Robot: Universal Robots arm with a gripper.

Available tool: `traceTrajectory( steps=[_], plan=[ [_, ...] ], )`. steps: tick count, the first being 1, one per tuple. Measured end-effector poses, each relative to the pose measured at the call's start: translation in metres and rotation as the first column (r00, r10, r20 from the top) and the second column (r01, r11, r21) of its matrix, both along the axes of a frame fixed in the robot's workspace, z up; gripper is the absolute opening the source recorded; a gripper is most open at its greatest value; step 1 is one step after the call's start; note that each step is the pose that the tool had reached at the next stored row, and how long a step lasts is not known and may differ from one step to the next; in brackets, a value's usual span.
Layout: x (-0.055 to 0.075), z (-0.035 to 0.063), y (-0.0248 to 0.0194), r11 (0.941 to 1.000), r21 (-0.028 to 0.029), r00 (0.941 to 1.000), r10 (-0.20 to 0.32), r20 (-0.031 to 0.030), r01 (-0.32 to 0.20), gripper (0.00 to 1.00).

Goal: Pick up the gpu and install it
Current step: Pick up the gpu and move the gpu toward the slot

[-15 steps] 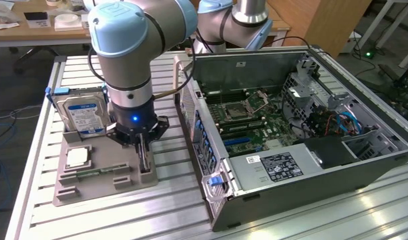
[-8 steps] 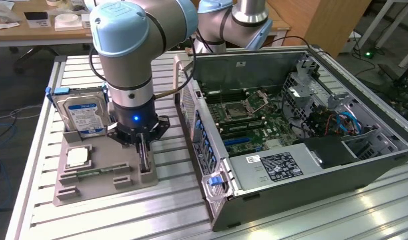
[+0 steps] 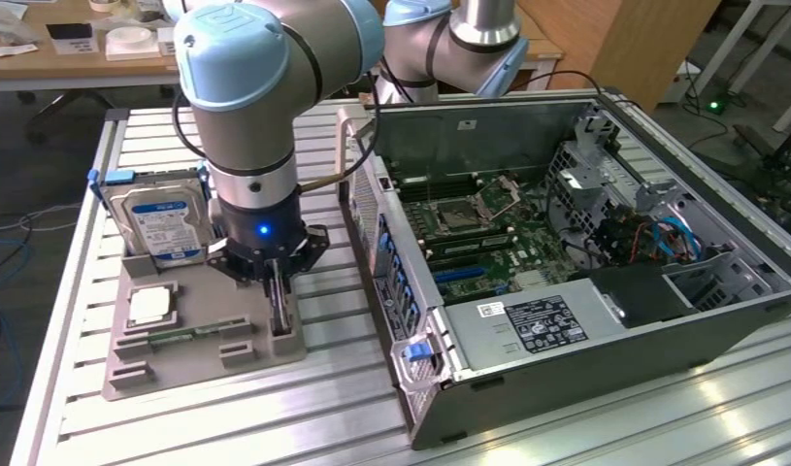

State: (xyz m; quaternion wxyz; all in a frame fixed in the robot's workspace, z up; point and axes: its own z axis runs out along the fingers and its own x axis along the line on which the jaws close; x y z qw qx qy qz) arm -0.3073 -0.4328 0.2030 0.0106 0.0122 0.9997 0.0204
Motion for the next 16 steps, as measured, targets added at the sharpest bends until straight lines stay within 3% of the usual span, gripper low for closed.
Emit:
traceTrajectory(
  steps=[2, 4, 5, 11, 16],
  plan=[
    [0.0002, 0.0001, 0.0, 1.0, 0.0002, 1.0, 0.0, -0.0034, 0.0, 0.28],
    [0.0001, 0.0002, 0.0, 1.0, 0.0002, 0.9999, 0.0, -0.0136, 0.0, 0.28],
    [-0.0001, 0.0003, 0.0, 1.0, 0.0001, 0.9999, 0.0, -0.0159, 0.0, 0.28],
    [0.0, 0.0005, 0.0, 1.0, 0.0002, 0.9999, 0.0, -0.0161, 0.0, 0.28],
    [0.0, 0.0064, 0.0, 1.0, 0.0002, 0.9999, 0.0, -0.0161, 0.0, 0.28]
  ],
)
